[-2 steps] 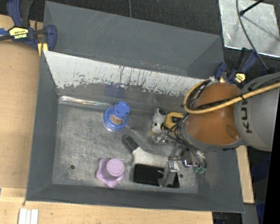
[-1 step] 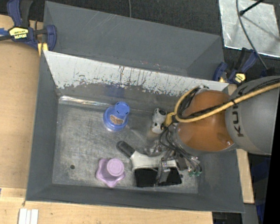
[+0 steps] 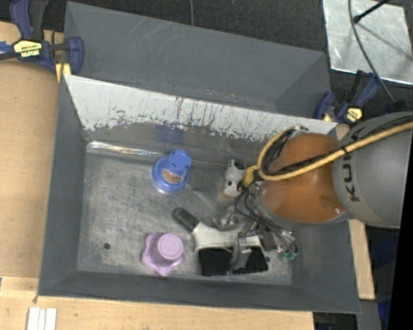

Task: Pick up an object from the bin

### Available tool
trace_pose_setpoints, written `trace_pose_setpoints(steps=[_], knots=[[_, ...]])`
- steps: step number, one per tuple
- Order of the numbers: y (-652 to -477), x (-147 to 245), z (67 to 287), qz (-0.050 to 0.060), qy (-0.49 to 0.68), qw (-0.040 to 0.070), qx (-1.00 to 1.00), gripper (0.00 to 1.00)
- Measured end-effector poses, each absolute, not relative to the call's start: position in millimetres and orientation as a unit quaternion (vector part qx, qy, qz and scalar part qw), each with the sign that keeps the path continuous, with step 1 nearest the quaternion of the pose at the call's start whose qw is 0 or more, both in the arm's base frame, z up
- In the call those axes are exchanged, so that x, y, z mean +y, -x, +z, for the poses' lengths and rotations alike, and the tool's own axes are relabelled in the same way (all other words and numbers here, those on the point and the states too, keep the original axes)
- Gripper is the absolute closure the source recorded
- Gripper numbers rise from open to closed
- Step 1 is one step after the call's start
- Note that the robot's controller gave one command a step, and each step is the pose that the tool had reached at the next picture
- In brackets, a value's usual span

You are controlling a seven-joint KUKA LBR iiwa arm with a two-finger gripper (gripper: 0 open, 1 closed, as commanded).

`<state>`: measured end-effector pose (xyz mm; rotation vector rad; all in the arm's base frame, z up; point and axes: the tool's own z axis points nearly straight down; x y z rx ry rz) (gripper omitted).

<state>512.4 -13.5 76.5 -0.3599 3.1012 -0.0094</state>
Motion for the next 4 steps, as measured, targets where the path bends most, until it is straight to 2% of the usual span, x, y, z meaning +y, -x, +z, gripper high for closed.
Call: trace_pose_setpoints(steps=[1,3,4], knots=[[-512.5,-13.4,79.0,-0.003,0.115,0.01,0.993,1.0],[-509.5,-12.7,90.8,0.0,0.116,0.0,0.993,1.0],[-509.9,-12.8,105.6,0.0,0.116,0.0,0.993,1.0]])
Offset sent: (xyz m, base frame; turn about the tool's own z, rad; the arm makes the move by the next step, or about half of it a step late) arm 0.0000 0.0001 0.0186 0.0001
